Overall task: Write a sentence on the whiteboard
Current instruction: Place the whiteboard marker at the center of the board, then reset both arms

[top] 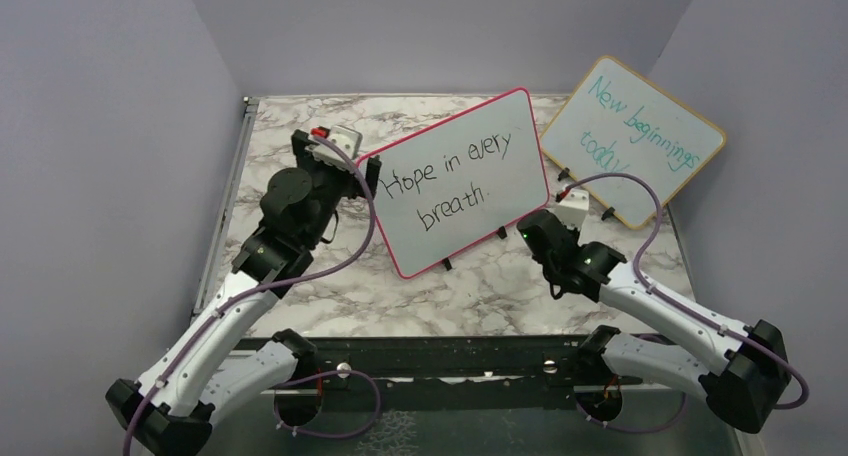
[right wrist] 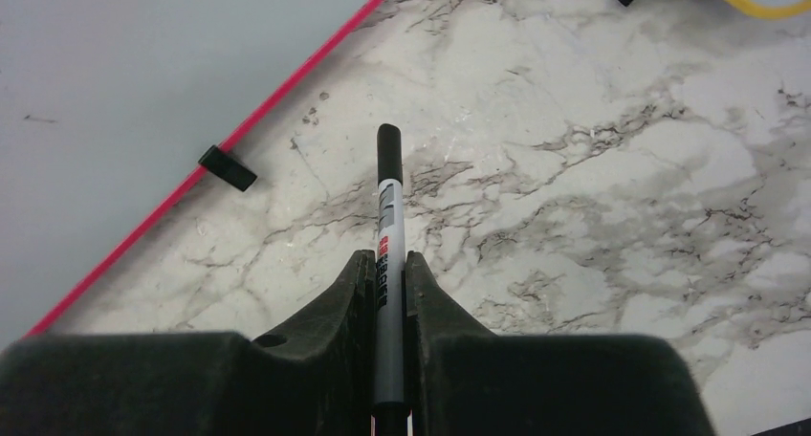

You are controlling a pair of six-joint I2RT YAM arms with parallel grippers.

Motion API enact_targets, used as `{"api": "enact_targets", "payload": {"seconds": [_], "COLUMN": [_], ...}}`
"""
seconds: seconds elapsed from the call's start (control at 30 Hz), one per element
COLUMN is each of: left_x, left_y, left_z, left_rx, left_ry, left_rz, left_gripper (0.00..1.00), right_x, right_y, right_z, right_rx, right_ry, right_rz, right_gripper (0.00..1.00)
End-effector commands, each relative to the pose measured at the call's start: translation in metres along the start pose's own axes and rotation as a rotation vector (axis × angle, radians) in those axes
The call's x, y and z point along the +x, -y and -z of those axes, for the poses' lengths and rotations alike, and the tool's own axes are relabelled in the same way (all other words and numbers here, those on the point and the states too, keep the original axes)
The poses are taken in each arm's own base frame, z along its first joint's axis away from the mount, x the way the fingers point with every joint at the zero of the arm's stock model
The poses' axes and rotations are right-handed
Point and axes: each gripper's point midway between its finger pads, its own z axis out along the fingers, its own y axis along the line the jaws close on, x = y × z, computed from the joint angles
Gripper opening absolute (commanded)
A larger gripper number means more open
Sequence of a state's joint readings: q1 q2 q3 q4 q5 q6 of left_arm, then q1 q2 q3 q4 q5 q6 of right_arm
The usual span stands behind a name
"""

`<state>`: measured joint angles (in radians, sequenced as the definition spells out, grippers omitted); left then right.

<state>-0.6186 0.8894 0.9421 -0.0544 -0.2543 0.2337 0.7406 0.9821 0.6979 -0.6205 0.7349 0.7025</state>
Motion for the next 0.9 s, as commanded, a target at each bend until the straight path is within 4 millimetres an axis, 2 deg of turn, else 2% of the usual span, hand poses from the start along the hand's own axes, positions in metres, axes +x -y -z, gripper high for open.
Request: {"api": "enact_targets", "payload": {"seconds": [0.0, 0.1, 0.23, 0.37, 0.53, 0.7, 0.8, 0.87], "left_x": [-0.011, 0.003, 0.027, 0.05, 0.064, 0.061, 0.058, 0.057], "left_y": [-0.014, -0.032, -0.042, -0.048, -0.05, -0.043, -0.043, -0.043], "left_z": [0.018, 0.035, 0.061, 0.087, 0.116, 0.134, 0.142, 0.147], "left_rx": [-0.002, -0.085, -0.164, -0.223, -0.241, -0.193, -0.183, -0.181], "left_ry": [0.077, 0.074, 0.046, 0.045, 0.081, 0.126, 0.153, 0.169], "left_rz": [0.211, 0.242, 0.298, 0.332, 0.36, 0.402, 0.417, 0.424], "left_gripper": [0.99, 0.99, 0.99, 0.99, 0.99, 0.99, 0.99, 0.99], "right_x": [-0.001, 0.016, 0.039, 0.057, 0.071, 0.062, 0.039, 0.019], "right_y": [0.01, 0.008, 0.011, 0.014, 0.019, 0.017, 0.022, 0.028], "right_z": [-0.014, -0.024, -0.035, -0.041, -0.04, -0.03, -0.014, 0.0], "right_rx": [0.118, 0.142, 0.186, 0.197, 0.188, 0.133, 0.093, 0.068], "right_ry": [0.068, 0.034, 0.004, -0.017, -0.044, -0.038, 0.01, 0.057], "right_rz": [-0.112, -0.156, -0.215, -0.246, -0.259, -0.286, -0.299, -0.304], "right_gripper": [0.02, 0.05, 0.09, 0.2, 0.37, 0.58, 0.68, 0.87]}}
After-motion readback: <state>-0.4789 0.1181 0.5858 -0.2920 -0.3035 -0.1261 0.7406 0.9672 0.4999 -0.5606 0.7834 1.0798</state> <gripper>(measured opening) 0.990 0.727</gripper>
